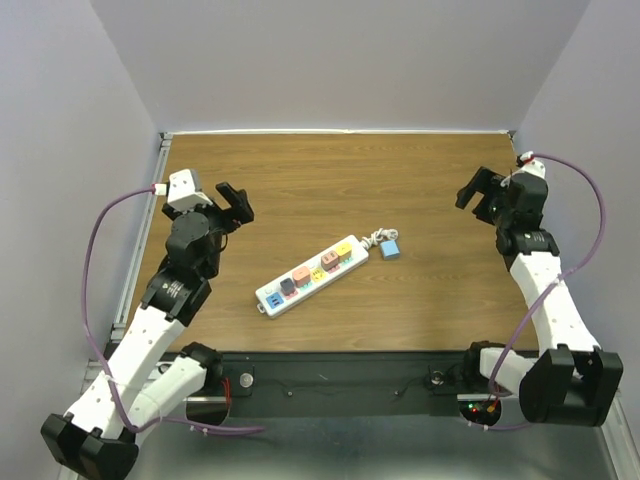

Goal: Insert the plug

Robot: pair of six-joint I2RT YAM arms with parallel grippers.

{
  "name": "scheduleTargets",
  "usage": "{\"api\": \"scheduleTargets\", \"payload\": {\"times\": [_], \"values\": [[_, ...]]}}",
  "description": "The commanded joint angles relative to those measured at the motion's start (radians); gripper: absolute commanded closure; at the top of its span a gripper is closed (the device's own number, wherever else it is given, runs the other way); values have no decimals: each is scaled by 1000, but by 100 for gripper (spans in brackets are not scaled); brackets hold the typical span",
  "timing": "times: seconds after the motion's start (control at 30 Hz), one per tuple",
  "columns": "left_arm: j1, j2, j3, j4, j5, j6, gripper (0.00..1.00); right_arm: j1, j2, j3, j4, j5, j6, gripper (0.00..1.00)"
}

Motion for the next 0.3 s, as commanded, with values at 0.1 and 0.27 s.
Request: {"api": "scheduleTargets", "payload": {"times": [0.1,0.27], "values": [[4,-41,58,-11,-75,32,1,0,-65,-1,58,32,3,0],[4,-38,67,-11,-102,45,1,0,-65,-6,59,43,3,0]]}}
